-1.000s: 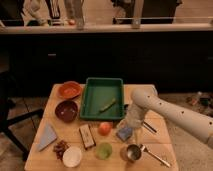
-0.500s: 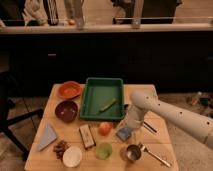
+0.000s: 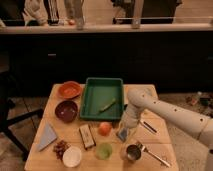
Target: Place sponge in plastic cup
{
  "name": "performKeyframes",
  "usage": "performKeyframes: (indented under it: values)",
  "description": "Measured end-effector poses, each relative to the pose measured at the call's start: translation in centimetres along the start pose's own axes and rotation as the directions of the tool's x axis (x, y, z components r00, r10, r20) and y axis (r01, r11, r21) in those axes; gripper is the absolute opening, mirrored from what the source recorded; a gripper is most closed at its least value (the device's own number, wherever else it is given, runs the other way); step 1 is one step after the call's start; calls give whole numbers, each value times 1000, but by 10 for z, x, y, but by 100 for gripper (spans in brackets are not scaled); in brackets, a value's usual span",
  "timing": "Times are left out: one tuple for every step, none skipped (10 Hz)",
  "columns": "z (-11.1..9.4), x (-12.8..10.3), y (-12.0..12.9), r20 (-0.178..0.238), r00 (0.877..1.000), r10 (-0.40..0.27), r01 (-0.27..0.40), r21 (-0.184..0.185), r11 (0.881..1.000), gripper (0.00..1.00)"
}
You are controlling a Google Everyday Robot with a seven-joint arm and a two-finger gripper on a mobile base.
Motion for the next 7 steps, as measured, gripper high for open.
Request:
performKeyframes:
  values:
    - [1, 0, -2, 2, 1000, -3, 3, -2, 1000, 53]
    - [2, 1, -5, 3, 1000, -4, 4, -1, 1000, 53]
    - [1, 4, -8, 2, 1000, -1, 1, 6, 1000, 53]
    - [0, 6, -10, 0, 1000, 1, -1, 10, 1000, 53]
    - [-1, 8, -8, 0, 1000, 8, -8, 18, 1000, 53]
    - [-1, 11, -6, 1, 1000, 13, -13, 23, 1000, 53]
    - [0, 12, -3, 5, 1000, 16, -16, 24, 1000, 53]
